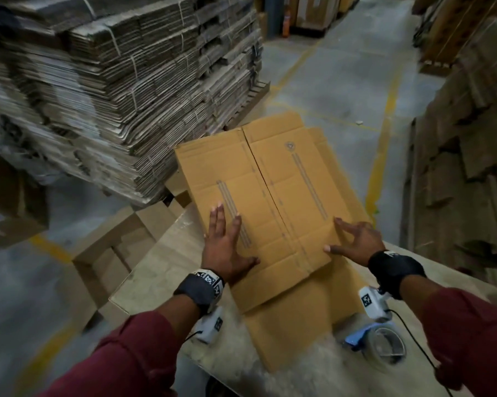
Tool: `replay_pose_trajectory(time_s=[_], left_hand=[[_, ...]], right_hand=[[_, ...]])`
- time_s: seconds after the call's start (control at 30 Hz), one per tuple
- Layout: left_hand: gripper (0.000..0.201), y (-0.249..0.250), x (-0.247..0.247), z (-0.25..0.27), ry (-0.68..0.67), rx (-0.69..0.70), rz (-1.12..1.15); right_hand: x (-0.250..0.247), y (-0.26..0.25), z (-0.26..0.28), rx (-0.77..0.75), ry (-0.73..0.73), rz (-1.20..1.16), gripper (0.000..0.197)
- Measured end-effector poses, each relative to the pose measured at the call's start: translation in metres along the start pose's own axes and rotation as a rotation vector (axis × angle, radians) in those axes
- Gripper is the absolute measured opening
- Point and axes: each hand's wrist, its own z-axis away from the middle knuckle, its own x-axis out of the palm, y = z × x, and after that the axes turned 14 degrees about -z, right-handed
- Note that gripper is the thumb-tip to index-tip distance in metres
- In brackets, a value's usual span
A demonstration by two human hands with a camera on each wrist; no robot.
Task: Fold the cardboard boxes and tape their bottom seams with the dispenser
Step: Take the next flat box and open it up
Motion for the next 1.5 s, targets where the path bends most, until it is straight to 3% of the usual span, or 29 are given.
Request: replay_pose_trajectory(time_s=[0.13, 0.3, 0.4, 0.47, 0.5, 0.6, 0.7, 0.9, 1.03, 1.2, 1.23, 1.3, 1.33, 1.37, 1.43, 1.5], left_hand=[[0.122, 0.009, -0.004, -0.010, 0.012, -0.085, 0.065], [0.120, 0.017, -0.006, -0.028, 0.057, -0.147, 0.159], [0.129, 0.014, 0.002, -0.029, 0.098, -0.357, 0.363], [0.143, 0.004, 0.003, -0.029, 0.052, -0.555, 0.560], [0.147, -0.001, 0.001, -0.030, 0.023, -0.576, 0.605], [0.147, -0.021, -0.006, -0.033, -0.070, -0.552, 0.610], [0.149, -0.029, -0.008, -0.023, -0.132, -0.639, 0.682], [0.165, -0.021, 0.028, 0.052, -0.268, -0.666, 0.671], [0.155, 0.003, 0.038, 0.110, -0.351, -0.544, 0.503], [0.141, 0.023, 0.006, 0.120, -0.590, -0.303, 0.159], [0.124, 0.022, -0.005, 0.113, -0.593, -0.236, 0.005], [0.085, 0.023, -0.030, 0.093, -0.433, -0.113, -0.281], [0.079, 0.026, -0.039, 0.083, -0.351, -0.078, -0.353], [0.081, 0.032, -0.045, 0.075, -0.295, -0.049, -0.376], [0.105, 0.047, -0.039, 0.059, -0.306, 0.068, -0.346], [0.130, 0.068, -0.019, 0.048, -0.407, 0.279, -0.274]], right_hand=[[-0.022, -0.019, -0.013, 0.007, -0.045, -0.033, 0.095], [-0.019, -0.048, -0.034, 0.063, -0.099, -0.123, 0.108], [-0.011, -0.049, -0.042, 0.049, -0.090, -0.092, 0.112], [-0.003, -0.053, -0.050, 0.028, -0.097, -0.088, 0.112], [0.001, -0.055, -0.054, 0.020, -0.102, -0.090, 0.112], [0.010, -0.072, -0.065, 0.009, -0.125, -0.054, 0.107], [0.003, -0.095, -0.080, -0.023, -0.191, 0.005, 0.100], [0.000, -0.089, -0.075, -0.112, -0.355, 0.124, 0.112], [0.002, -0.065, -0.053, -0.169, -0.369, 0.085, 0.084], [-0.015, -0.049, -0.040, -0.204, -0.383, 0.081, 0.082], [-0.017, -0.043, -0.033, -0.199, -0.348, 0.031, 0.086], [-0.015, -0.025, -0.015, -0.183, -0.237, -0.100, 0.096], [-0.011, -0.013, -0.004, -0.176, -0.180, -0.162, 0.097], [-0.006, 0.000, 0.009, -0.164, -0.137, -0.214, 0.094], [0.003, 0.035, 0.036, -0.130, -0.097, -0.281, 0.072], [0.011, 0.074, 0.066, -0.035, -0.202, -0.288, 0.056]])
